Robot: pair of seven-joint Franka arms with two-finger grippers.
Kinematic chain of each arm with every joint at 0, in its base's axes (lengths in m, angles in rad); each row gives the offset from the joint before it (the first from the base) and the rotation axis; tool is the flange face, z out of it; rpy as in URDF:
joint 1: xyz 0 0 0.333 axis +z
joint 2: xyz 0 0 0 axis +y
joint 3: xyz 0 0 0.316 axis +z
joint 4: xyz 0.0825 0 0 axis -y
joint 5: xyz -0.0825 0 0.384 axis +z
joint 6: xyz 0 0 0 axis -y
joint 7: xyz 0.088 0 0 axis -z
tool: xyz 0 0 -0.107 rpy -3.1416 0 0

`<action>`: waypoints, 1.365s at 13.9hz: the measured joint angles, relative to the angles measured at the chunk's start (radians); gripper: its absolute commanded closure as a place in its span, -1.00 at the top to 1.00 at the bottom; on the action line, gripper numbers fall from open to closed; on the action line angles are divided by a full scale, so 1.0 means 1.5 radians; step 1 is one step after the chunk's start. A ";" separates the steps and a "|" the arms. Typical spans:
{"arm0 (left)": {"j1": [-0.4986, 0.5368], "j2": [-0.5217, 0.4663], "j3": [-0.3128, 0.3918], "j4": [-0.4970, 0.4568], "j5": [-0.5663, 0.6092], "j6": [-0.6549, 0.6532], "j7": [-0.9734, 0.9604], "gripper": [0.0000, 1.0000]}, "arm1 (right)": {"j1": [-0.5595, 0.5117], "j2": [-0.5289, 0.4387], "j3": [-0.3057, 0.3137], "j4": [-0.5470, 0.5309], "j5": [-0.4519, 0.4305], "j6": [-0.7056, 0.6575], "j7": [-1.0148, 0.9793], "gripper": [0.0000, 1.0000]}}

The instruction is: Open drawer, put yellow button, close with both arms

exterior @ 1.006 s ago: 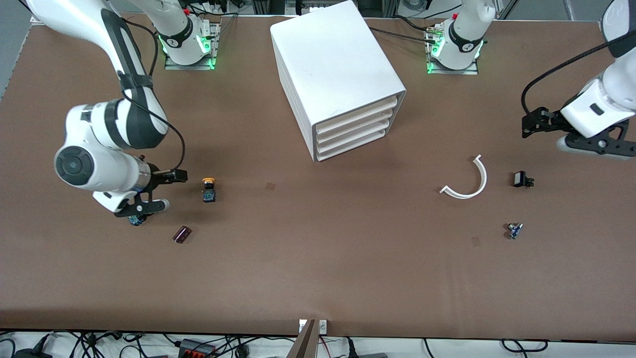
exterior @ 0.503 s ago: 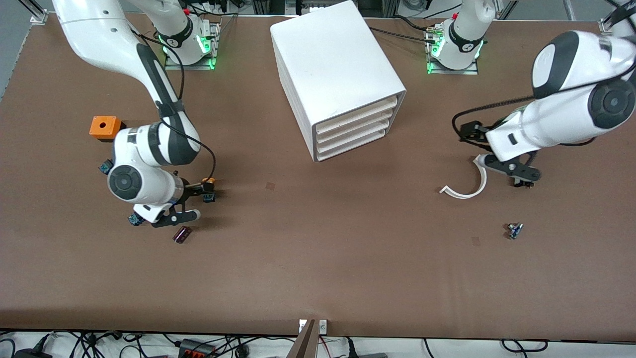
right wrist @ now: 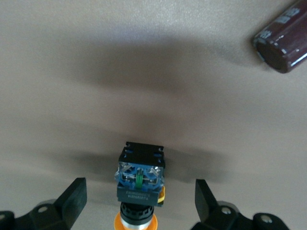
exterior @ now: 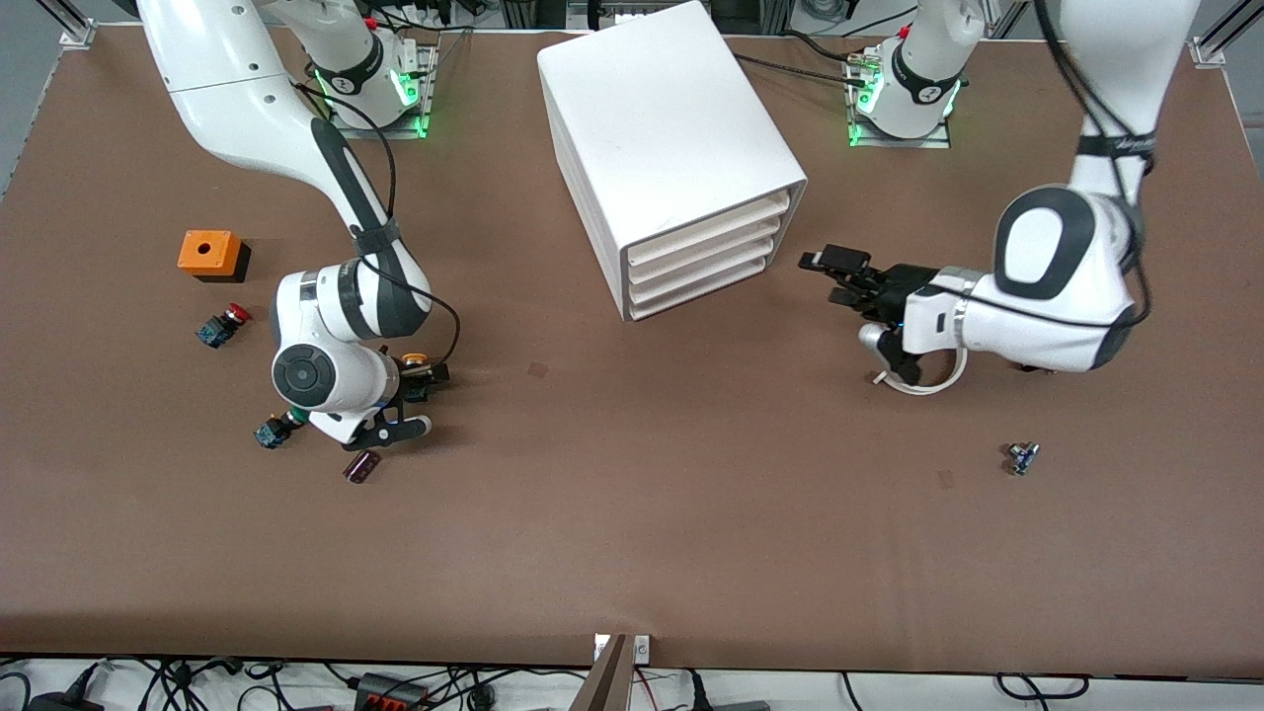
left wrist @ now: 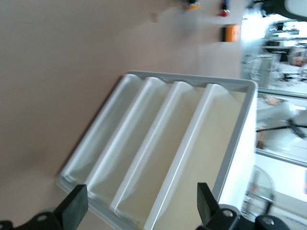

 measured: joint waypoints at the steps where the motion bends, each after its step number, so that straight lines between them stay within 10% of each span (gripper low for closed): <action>1: 0.000 0.011 -0.005 -0.022 -0.046 -0.002 0.044 0.68 | 0.000 0.001 0.000 0.000 0.000 -0.002 0.000 1.00; 7: -0.002 0.031 -0.050 -0.141 -0.199 -0.029 0.197 0.23 | 0.000 0.003 0.000 -0.001 0.000 -0.008 0.000 0.57; 12: -0.001 0.062 -0.061 -0.157 -0.213 -0.042 0.254 -0.82 | 0.000 0.005 0.000 -0.001 0.000 -0.009 0.000 -0.03; 16: 0.002 0.064 -0.061 -0.154 -0.223 -0.054 0.265 -0.98 | 0.000 0.007 0.000 0.000 0.000 -0.009 -0.002 -0.79; 19: 0.015 0.077 -0.061 -0.138 -0.224 -0.055 0.268 -0.99 | 0.001 0.006 0.000 0.022 0.000 -0.006 -0.011 -0.89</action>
